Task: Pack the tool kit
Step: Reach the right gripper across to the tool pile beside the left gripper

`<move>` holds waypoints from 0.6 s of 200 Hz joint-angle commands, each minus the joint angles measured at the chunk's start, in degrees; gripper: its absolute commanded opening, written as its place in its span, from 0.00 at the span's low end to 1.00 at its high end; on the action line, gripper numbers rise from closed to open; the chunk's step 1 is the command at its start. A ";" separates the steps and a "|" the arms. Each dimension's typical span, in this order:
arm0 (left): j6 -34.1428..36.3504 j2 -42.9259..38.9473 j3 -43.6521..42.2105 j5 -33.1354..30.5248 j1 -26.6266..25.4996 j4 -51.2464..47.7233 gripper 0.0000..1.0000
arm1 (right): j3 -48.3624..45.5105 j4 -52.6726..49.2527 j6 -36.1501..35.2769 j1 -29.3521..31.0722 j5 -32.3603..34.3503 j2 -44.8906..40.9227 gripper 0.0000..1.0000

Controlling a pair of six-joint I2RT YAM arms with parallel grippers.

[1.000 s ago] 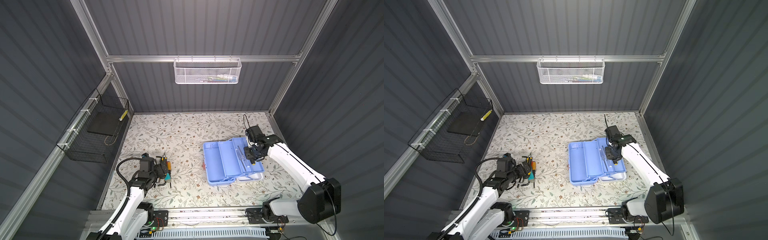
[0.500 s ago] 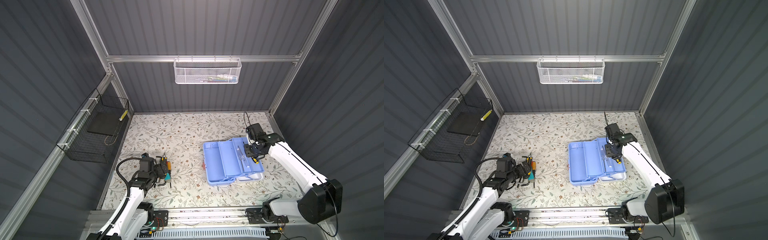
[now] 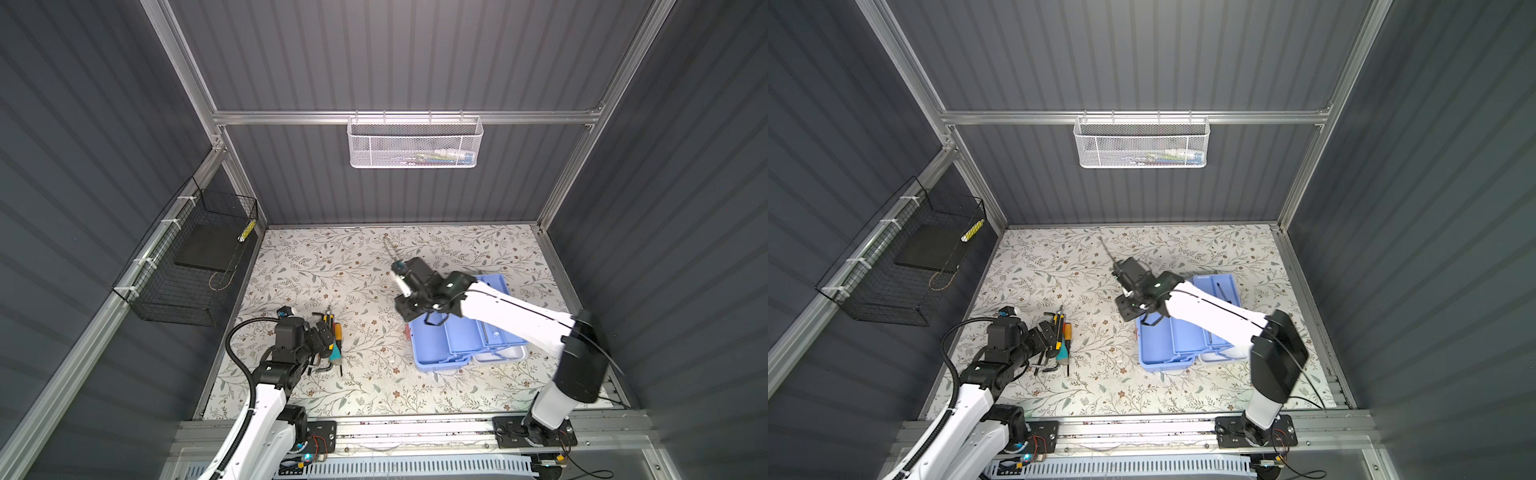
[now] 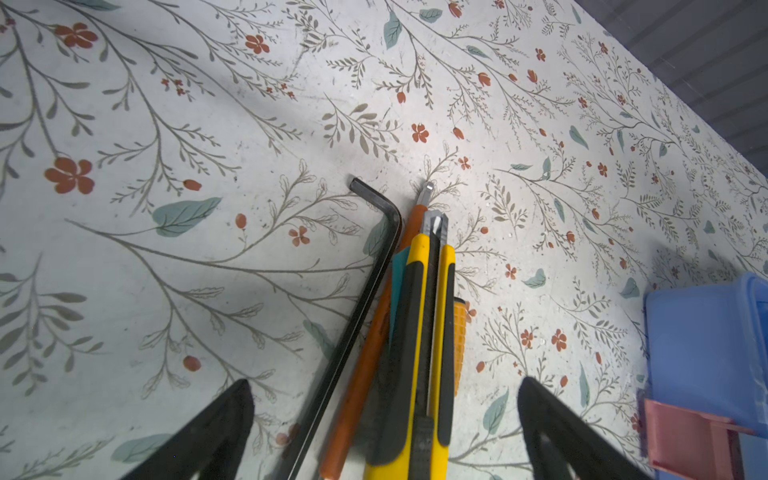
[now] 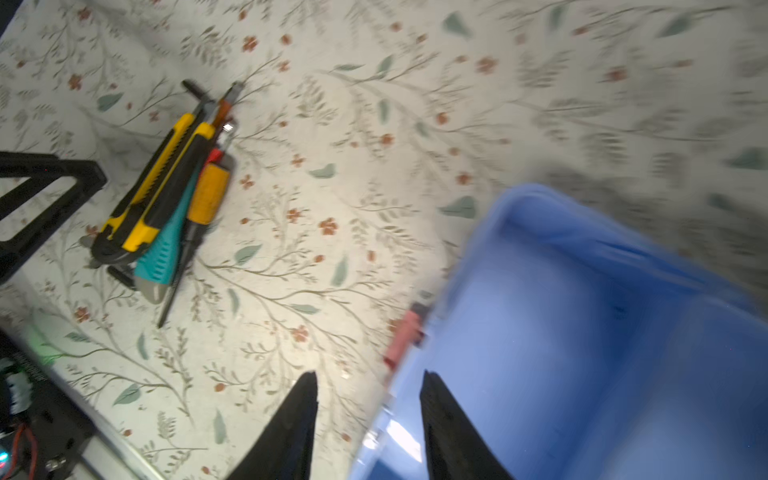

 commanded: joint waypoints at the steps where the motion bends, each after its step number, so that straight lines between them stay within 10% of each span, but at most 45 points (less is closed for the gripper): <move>1: -0.84 -1.70 -1.04 -1.34 0.31 -1.85 0.99 | 5.51 8.20 2.74 2.36 -7.88 7.32 0.44; 120: -2.52 -6.97 -2.06 -3.73 0.25 -3.70 1.00 | 27.70 7.55 4.55 6.13 -13.26 32.36 0.45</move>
